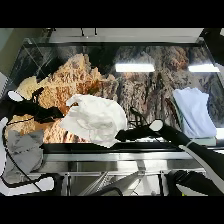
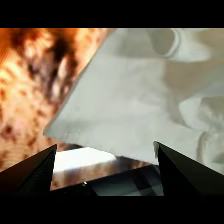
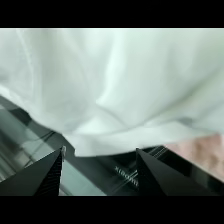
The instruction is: Fold the shirts.
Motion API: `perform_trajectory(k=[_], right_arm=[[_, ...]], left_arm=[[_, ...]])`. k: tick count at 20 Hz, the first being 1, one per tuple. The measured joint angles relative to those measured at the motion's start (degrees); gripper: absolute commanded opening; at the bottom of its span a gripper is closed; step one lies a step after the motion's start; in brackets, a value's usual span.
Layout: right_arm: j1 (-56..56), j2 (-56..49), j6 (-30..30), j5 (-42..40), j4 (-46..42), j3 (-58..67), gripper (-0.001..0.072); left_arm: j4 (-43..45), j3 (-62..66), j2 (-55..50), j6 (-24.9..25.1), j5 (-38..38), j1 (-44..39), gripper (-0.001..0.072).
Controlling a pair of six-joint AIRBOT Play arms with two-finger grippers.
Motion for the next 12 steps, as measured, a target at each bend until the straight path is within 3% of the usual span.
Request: perform_trajectory(k=[6,9,11,12], right_arm=[[5.38,-9.40,-0.28,-6.56,1.51,7.43,0.0508],[6.19,-12.33,-0.31,-7.32,1.92,10.34,0.0508],[6.34,-12.98,-0.31,-6.97,2.12,11.52,0.0508],[6.36,-12.83,-0.31,-6.71,1.99,11.91,0.0508]], left_arm=[[0.20,-0.68,-5.73,1.79,6.82,-3.74,0.0675],[-0.35,-0.68,-7.41,2.23,10.08,-6.58,0.0601],[-0.26,-0.72,-8.48,2.34,11.30,-7.76,0.0058],[-0.35,-0.76,-8.92,2.56,11.34,-8.09,0.0014]])
